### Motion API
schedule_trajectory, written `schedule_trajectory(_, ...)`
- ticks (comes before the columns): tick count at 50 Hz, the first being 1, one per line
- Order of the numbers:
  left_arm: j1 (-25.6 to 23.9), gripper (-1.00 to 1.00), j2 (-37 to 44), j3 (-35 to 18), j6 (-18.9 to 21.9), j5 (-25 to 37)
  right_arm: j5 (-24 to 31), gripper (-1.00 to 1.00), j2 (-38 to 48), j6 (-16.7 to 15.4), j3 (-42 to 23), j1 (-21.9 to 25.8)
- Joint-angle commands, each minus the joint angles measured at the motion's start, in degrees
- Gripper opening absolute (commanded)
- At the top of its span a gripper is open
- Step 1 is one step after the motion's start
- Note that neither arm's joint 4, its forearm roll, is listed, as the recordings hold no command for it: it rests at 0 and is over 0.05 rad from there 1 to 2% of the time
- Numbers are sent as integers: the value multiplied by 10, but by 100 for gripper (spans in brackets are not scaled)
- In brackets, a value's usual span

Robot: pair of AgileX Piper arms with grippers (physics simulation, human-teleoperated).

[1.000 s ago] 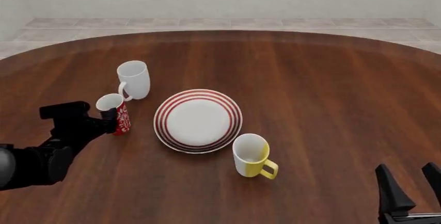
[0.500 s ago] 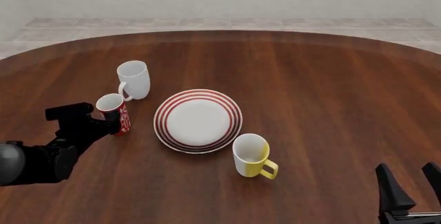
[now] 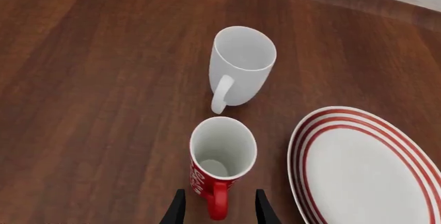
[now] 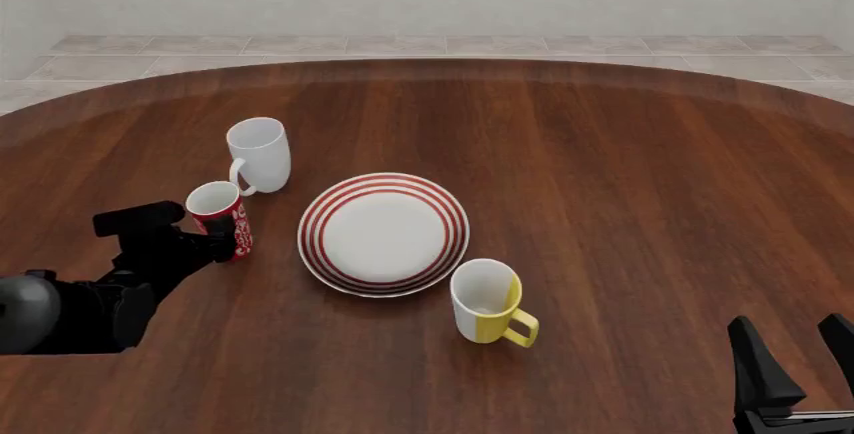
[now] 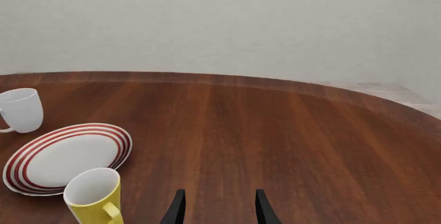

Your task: Pick up the red mug and put it on the plate

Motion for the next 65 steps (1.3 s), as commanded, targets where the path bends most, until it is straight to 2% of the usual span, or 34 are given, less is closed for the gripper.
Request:
schedule_trajectory(1,1,100,8,-4,-1,-2,1,100,-2,1,1,-1)
schedule_trajectory(42,-6,100,68,-10,-12,-35,1,100,-3,-3,0,-1)
schedule_trajectory(45,-5,100,66,-6,-15,-39,1,100,-3,-3,0,0)
schedule_trajectory(46,-10,100,66,-1,-32,-47,0,100,-2,-3,0,0)
schedule_trajectory(47,0,-100,53,2,1,-43,4,100,-5,-4,-1,1)
schedule_trajectory(50,-2,-100,47,5,-13,-41,1,100,-2,-4,-1,0)
schedule_trajectory(52,1,-100,35,8,1,-37,3,100,-3,-4,-1,1)
schedule_trajectory(65,0,-100,8,24,1,-37,3,100,-4,-7,0,4)
